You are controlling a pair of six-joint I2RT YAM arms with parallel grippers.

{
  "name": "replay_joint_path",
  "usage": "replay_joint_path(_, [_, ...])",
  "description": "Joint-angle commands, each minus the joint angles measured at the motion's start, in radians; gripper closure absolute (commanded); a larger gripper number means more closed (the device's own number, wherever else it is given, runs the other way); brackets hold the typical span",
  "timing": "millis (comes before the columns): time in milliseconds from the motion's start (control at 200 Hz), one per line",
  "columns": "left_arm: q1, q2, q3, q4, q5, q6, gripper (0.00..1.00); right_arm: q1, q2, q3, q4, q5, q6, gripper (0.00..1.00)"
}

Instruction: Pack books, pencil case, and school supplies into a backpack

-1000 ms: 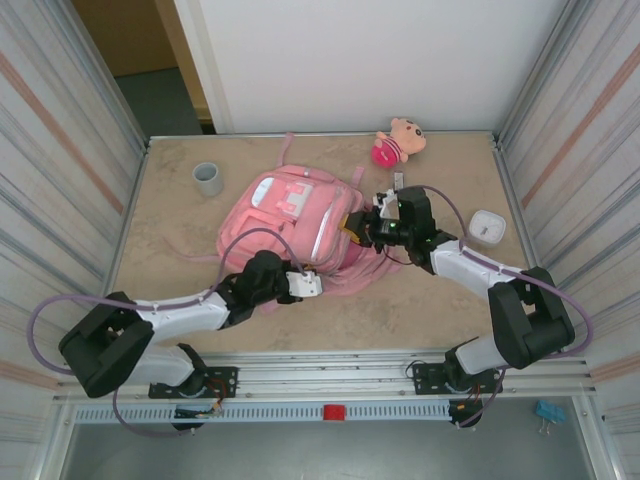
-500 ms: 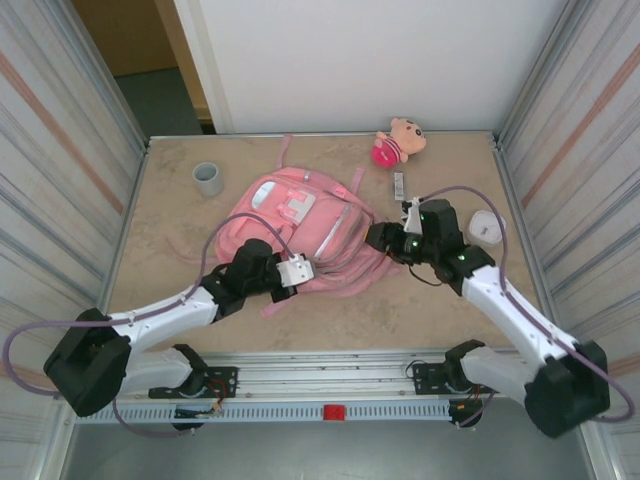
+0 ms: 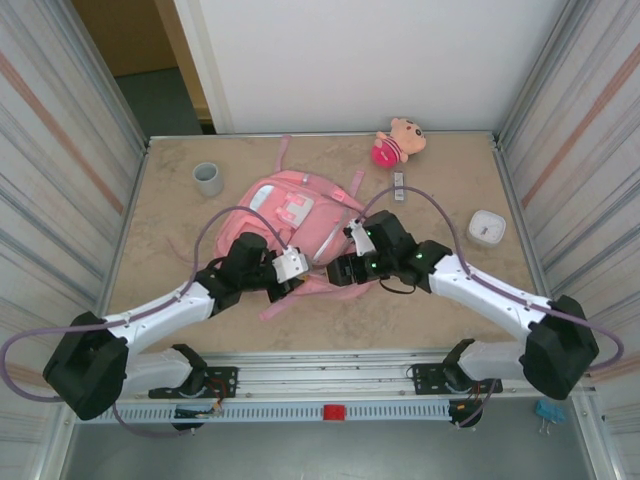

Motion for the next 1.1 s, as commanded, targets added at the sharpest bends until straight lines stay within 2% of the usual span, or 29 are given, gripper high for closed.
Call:
replay_joint_path(0, [0.000,-0.053,0.029,0.046,0.080,-0.049,1.00,0.006,0.036,0.060,0.008,0.007,-0.110,0.39])
replay_joint_path(95, [0.006,-0.059,0.025,0.056,0.080,-0.051,1.00,0.006,0.059,0.067,0.014,-0.031,-0.126,0.40])
replay_joint_path(301, [0.036,-0.064,0.020,0.112,0.109,-0.067,1.00,0.007,0.066,0.062,0.029,-0.122,-0.138,0.50])
replay_joint_path(396, [0.038,-0.061,0.022,0.126,0.122,-0.070,1.00,0.006,0.068,0.063,0.031,-0.092,-0.139,0.50])
replay_joint_path(466, [0.039,-0.056,0.023,0.127,0.135,-0.071,1.00,0.005,0.071,0.066,0.043,-0.066,-0.144,0.44])
replay_joint_path(541, [0.039,-0.056,0.023,0.131,0.143,-0.076,1.00,0.004,0.075,0.072,0.063,-0.061,-0.151,0.45])
replay_joint_path(802, [0.040,-0.050,0.020,0.145,0.133,-0.074,1.00,0.003,0.092,0.103,0.068,-0.097,-0.159,0.75])
replay_joint_path(857, [0.039,-0.047,0.019,0.145,0.134,-0.075,1.00,0.003,0.090,0.103,0.067,-0.109,-0.161,0.79])
replay_joint_path(967, [0.039,-0.042,0.018,0.145,0.139,-0.076,1.00,0.004,0.089,0.104,0.077,-0.110,-0.155,0.76])
replay_joint_path(1027, [0.039,-0.041,0.019,0.147,0.142,-0.077,1.00,0.004,0.094,0.103,0.079,-0.075,-0.146,0.67])
replay_joint_path(1092, [0.039,-0.042,0.021,0.145,0.142,-0.078,1.00,0.004,0.107,0.112,0.067,-0.031,-0.141,0.62])
